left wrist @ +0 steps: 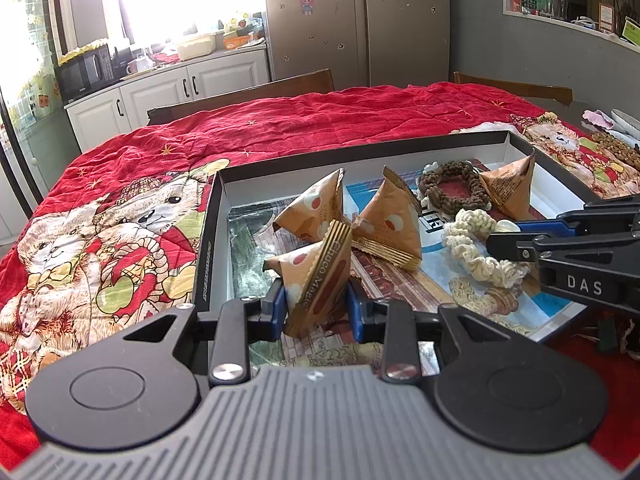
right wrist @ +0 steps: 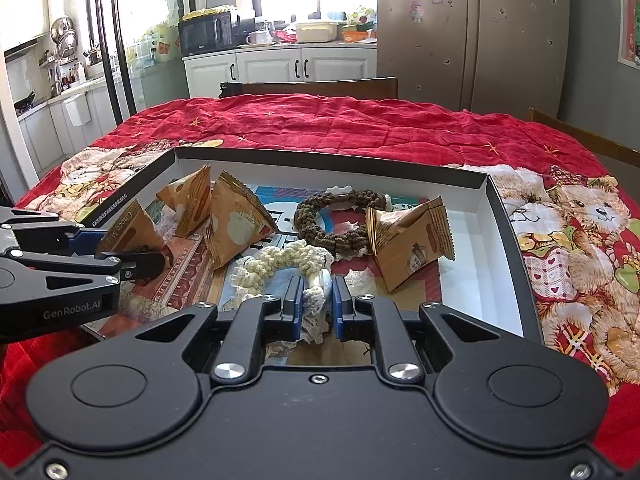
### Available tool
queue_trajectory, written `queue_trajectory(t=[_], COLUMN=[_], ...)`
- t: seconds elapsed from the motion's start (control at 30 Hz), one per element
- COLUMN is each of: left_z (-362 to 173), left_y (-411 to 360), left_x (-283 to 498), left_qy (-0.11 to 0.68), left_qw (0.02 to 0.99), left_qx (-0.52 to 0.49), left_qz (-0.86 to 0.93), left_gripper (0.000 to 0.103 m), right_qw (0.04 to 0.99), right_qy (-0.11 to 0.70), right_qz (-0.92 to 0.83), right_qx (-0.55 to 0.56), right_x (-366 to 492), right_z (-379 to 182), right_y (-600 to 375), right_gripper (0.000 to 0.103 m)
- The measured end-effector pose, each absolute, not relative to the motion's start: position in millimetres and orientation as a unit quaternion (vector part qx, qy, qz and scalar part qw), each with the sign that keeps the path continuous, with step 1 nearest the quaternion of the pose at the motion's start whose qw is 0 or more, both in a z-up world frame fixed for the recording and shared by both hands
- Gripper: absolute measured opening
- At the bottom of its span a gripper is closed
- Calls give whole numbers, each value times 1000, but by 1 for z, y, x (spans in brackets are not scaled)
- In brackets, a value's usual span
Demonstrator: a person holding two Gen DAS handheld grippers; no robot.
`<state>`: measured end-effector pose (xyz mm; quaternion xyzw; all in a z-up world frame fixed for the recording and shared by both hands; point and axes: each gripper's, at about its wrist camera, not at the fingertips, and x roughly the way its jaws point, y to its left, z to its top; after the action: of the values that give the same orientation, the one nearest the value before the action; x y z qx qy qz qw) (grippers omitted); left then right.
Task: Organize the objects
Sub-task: 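Lower the packet and cream bracelet into the box and open both grippers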
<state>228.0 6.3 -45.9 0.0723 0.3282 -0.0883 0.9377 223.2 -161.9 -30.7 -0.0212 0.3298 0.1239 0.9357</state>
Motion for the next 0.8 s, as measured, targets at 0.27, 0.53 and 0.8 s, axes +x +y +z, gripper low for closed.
queue_trajectory(t=[0.27, 0.53, 0.8], left_z=[-46, -47, -47], left_y=[7, 7, 7], left_x=[228, 228, 228], left_qy=[329, 328, 328], left_qw=[937, 938, 938], left_qx=[73, 74, 74], left_qz=[-88, -87, -87], left_gripper=[38, 40, 56], right_qw=[935, 935, 935], right_qy=[331, 331, 331], right_qz=[126, 125, 126], right_qx=[-20, -21, -19], right_x=[223, 223, 224], right_z=[-32, -32, -32], right_y=[-161, -161, -162], right_gripper=[17, 19, 25])
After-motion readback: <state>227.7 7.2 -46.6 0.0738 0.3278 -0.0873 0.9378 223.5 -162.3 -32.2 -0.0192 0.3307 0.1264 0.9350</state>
